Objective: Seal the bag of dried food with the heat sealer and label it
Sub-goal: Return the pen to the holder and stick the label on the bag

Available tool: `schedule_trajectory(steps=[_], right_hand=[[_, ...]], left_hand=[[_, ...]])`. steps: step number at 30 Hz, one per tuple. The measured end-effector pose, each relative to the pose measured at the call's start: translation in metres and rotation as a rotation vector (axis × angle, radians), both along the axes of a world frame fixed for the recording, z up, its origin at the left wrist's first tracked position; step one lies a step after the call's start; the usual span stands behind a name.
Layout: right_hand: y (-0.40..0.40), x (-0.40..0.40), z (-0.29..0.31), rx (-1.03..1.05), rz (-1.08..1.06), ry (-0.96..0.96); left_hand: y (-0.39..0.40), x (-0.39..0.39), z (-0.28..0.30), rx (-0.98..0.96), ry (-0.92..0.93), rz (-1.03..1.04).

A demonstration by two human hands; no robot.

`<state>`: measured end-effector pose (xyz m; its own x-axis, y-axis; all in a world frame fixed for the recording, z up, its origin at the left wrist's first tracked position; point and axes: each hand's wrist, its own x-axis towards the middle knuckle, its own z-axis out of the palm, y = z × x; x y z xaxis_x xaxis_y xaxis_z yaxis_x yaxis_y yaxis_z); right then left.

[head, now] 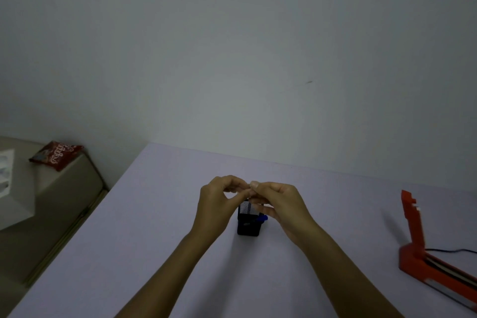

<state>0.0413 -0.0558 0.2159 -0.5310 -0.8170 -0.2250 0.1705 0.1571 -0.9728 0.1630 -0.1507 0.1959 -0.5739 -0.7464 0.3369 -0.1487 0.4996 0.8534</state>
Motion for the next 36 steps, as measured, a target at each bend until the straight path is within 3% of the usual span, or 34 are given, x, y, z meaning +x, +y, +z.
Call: schedule_trajectory(steps=[6,16,24,30,36], right_hand=[[-0.001,0.000,-0.001,-0.005,-0.090,-0.100],[-0.002,0.000,-0.001,-0.007,-0.116,-0.057],[-0.003,-0.001,-0.001,-0.006,-0.073,0.097],[-0.006,-0.006,-0.005,0.014,-0.117,0.125],[-0.008,0.000,-0.011,0.048,-0.198,0.248]], left_hand=[[0.001,0.001,0.002,0.064,0.032,-0.047],[-0.003,0.000,0.003,0.344,0.057,-0.076],[-0.004,-0.002,0.003,0.359,0.036,-0.102],[-0.004,0.000,0.007,0.526,0.129,-0.131],[-0.006,-0.004,0.001,0.475,0.092,-0.069]])
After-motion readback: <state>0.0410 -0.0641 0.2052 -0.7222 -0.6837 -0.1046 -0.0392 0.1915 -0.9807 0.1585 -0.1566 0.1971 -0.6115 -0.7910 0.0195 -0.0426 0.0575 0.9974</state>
